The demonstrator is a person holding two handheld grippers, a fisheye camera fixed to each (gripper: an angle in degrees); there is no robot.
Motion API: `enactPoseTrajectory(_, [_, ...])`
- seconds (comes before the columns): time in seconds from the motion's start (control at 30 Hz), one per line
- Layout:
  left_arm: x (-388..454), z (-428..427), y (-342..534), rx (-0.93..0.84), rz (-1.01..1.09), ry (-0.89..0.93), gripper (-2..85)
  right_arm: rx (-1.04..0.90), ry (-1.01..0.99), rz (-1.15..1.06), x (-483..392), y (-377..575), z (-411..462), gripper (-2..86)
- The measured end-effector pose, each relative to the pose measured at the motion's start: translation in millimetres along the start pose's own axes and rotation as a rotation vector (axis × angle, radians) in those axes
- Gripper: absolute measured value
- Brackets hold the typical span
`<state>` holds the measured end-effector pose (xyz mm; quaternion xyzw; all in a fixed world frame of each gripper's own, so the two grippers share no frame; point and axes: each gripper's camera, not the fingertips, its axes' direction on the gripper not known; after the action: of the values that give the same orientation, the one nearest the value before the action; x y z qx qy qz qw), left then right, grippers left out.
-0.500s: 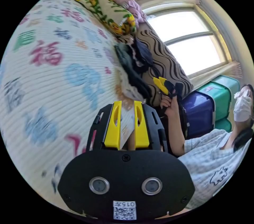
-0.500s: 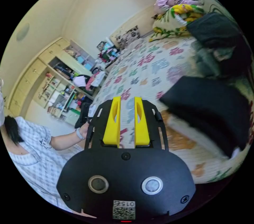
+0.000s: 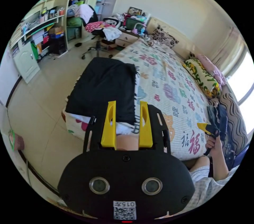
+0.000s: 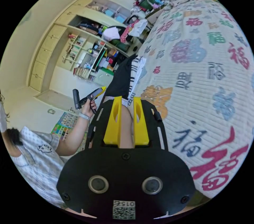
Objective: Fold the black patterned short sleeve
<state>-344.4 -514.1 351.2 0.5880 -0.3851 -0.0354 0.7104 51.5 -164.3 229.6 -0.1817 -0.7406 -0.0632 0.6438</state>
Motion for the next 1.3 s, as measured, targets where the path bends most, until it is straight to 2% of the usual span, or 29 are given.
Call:
enactPoseTrajectory(0.13, [-30.3,-2.8,23.8,0.045,-0.074,-0.005,10.9,-0.163,0.051,-0.043,0.7,-25.4,128.6,8.1])
enactPoseTrajectory(0.27, [-43.2,-6.2,44.3,0.039,-0.128,-0.096,14.0,-0.317,0.03,-0.027,17.1,-38.7,252.7,8.6])
enactPoseTrajectory(0.4, [-52.6,-12.3,62.3,0.039,-0.158,-0.073,13.3,-0.423,0.048,0.026,39.0,-34.1,335.5,8.2])
enactPoseTrajectory(0.47, [-54.7,-12.3,74.4,0.024,-0.17,-0.056,11.0,-0.462,0.043,0.041,48.5,-24.5,373.6,5.1])
enactPoseTrajectory(0.63, [-49.2,-26.7,97.4,0.032,-0.149,0.01,3.0,-0.471,0.05,0.009,57.5,-5.6,411.4,-0.1])
enactPoseTrajectory(0.73, [-40.0,-52.1,109.7,0.07,-0.124,0.051,1.0,-0.36,-0.037,0.005,64.8,1.1,403.0,-0.5])
enactPoseTrajectory(0.83, [-21.3,-76.2,114.4,0.029,-0.034,0.046,0.1,-0.206,-0.155,0.034,74.7,7.0,379.1,-0.4])
enactPoseTrajectory(0.93, [-10.1,-99.0,124.9,0.057,0.009,0.06,-0.3,-0.164,-0.149,0.006,79.3,14.3,370.7,0.4])
enactPoseTrajectory(1.1, [18.6,-151.4,134.1,0.134,0.099,0.378,-0.2,-0.156,-0.2,-0.151,57.5,48.9,376.1,9.1])
enactPoseTrajectory(1.17, [53.8,-185.0,131.9,0.173,0.21,0.518,-0.2,-0.147,-0.094,-0.321,20.4,66.0,379.1,12.2])
enactPoseTrajectory(1.3, [114.3,-235.2,131.7,0.217,0.387,0.657,-0.2,-0.115,0.095,-0.516,-28.9,77.4,379.5,12.1])
